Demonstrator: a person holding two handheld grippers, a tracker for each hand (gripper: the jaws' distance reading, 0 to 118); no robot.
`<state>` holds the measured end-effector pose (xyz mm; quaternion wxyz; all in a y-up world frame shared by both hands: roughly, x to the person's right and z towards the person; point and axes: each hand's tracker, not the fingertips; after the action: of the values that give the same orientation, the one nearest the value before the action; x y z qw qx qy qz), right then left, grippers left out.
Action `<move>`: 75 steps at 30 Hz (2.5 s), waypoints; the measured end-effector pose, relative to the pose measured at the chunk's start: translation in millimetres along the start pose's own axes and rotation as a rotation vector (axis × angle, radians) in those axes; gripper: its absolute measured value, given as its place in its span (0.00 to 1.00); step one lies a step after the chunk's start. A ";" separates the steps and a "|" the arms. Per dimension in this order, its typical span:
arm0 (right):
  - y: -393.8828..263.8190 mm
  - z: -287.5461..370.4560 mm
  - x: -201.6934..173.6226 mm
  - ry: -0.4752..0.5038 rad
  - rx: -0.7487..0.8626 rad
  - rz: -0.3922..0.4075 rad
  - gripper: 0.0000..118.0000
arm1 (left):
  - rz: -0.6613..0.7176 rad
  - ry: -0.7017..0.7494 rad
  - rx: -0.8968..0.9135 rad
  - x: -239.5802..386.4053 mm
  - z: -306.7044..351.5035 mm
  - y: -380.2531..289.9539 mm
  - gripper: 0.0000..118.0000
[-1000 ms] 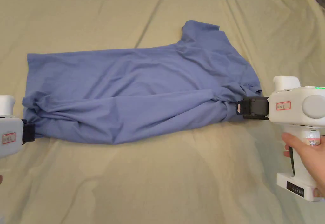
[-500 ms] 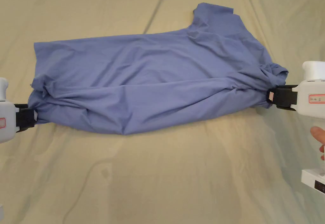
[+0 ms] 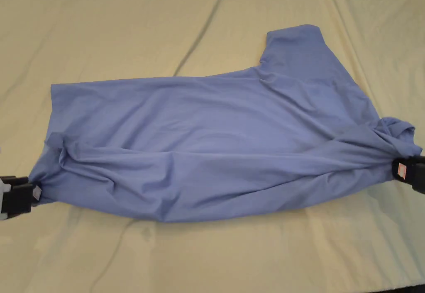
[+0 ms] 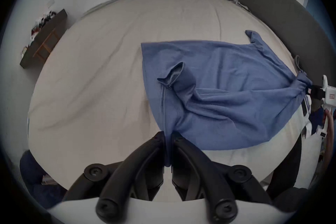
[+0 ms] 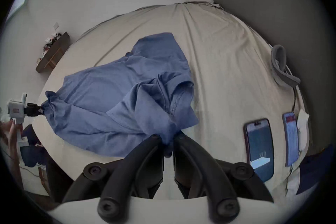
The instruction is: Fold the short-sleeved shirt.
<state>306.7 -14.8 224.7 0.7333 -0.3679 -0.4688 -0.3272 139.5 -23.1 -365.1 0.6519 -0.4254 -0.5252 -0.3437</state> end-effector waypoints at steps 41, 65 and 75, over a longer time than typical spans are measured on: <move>129.2 -4.5 -112.7 0.114 0.278 0.235 0.02 | 0.088 0.130 0.061 -4.6 -98.0 174.7 0.62; 169.2 -75.7 -73.4 -0.013 0.209 0.107 1.00 | -0.011 0.100 0.143 4.6 -80.5 162.4 0.01; 248.3 -219.8 0.9 -0.138 -0.146 -0.064 1.00 | 0.004 0.087 0.109 5.4 -86.5 166.9 0.01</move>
<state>610.1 -73.0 104.1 0.6596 -0.4268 -0.5048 -0.3577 323.9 -35.3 -399.6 0.6970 -0.3748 -0.5136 -0.3314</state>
